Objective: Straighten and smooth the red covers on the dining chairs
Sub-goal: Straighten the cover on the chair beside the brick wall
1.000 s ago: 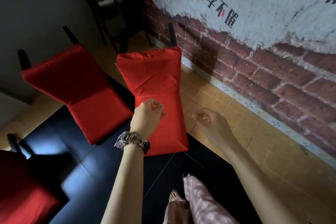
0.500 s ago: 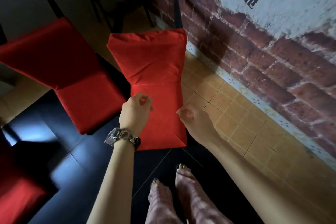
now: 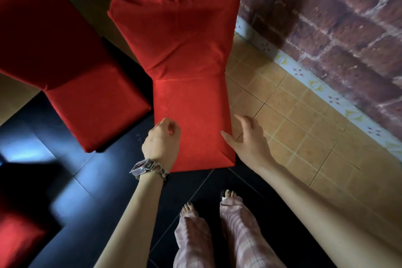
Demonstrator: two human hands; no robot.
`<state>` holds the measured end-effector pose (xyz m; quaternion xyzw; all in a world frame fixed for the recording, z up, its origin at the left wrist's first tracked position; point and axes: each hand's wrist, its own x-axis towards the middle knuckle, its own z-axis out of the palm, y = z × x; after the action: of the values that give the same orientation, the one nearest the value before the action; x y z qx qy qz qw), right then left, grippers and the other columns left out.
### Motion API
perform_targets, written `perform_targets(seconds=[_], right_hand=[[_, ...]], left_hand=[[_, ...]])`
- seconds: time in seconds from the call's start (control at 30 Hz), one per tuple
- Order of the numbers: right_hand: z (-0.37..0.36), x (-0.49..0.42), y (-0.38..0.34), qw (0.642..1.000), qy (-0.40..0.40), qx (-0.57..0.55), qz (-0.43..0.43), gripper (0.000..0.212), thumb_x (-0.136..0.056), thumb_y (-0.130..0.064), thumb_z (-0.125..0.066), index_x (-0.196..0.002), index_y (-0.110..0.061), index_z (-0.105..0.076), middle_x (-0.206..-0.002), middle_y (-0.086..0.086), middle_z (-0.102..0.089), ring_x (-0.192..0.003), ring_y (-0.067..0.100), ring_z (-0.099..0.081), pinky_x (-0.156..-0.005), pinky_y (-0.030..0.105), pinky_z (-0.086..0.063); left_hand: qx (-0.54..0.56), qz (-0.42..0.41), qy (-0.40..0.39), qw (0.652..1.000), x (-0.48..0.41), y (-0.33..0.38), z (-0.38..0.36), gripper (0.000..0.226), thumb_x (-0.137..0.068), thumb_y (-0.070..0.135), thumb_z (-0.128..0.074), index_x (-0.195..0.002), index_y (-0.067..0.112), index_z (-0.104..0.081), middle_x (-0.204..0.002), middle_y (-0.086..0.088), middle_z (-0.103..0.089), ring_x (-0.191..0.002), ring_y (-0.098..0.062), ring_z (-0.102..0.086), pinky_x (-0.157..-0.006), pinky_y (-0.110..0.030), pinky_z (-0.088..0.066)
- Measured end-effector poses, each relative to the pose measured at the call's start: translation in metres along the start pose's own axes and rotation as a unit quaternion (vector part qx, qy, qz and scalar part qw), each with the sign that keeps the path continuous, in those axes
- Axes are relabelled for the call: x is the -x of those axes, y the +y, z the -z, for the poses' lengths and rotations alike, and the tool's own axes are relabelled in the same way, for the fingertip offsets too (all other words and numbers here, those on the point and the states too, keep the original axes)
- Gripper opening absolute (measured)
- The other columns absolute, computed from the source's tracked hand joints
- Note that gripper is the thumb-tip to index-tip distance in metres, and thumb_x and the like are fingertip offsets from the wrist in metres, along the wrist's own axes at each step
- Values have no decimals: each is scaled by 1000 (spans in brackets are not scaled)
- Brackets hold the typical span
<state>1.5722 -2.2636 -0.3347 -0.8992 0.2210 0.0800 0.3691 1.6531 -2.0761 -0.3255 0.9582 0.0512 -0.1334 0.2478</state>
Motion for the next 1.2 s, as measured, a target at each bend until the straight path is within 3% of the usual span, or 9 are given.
perform_targets(seconds=[0.3, 0.63, 0.77, 0.93, 1.07, 1.2], right_hand=[[-127, -48, 74, 996, -63, 44, -36, 80, -86, -58, -55, -147, -15, -26, -150, 8, -28, -136, 23, -31, -103, 45, -41], [-219, -93, 166, 992, -101, 71, -10, 68, -88, -59, -52, -147, -34, -30, -152, 4, -17, -138, 24, -28, -106, 49, -38], [-254, -113, 202, 991, -100, 85, -6, 76, -86, -60, -53, -150, -32, -22, -154, 5, -11, -139, 25, -25, -110, 49, -33], [-302, -149, 236, 989, -83, 109, 49, 81, -86, -63, -50, -152, -36, -12, -157, 2, 0, -143, 24, -12, -116, 48, -22], [-336, -173, 257, 991, -14, 96, 88, 69, -88, -57, -54, -148, -34, -31, -154, 1, -15, -141, 22, -19, -115, 45, -19], [-359, -186, 283, 980, 95, 97, 144, 45, -87, -37, -66, -128, -22, -59, -139, 4, -43, -128, 25, -41, -109, 45, -32]], left_hand=[[-42, -22, 3, 999, -46, -81, -103, 12, -92, 31, -50, -90, 27, -61, -76, 15, -52, -67, -14, -46, -49, -21, -24], [-49, -41, -13, 998, -91, -150, -219, 21, -99, 26, -42, -108, 20, -60, -103, 3, -64, -85, -18, -53, -64, -30, -34], [-62, -53, 2, 997, -113, -172, -262, 28, -99, 22, -41, -122, 18, -57, -117, -2, -58, -107, -23, -47, -65, -32, -32], [-80, -108, 21, 991, -145, -192, -315, 36, -96, 14, -46, -131, 13, -51, -129, -10, -50, -111, -29, -42, -79, -37, -37], [-72, -148, 41, 986, -161, -207, -351, 36, -95, 11, -48, -131, 11, -52, -129, -10, -51, -110, -30, -45, -87, -39, -37], [-69, -201, 70, 975, -166, -225, -382, 31, -96, 11, -49, -127, 11, -56, -122, -9, -57, -105, -30, -51, -84, -40, -38]])
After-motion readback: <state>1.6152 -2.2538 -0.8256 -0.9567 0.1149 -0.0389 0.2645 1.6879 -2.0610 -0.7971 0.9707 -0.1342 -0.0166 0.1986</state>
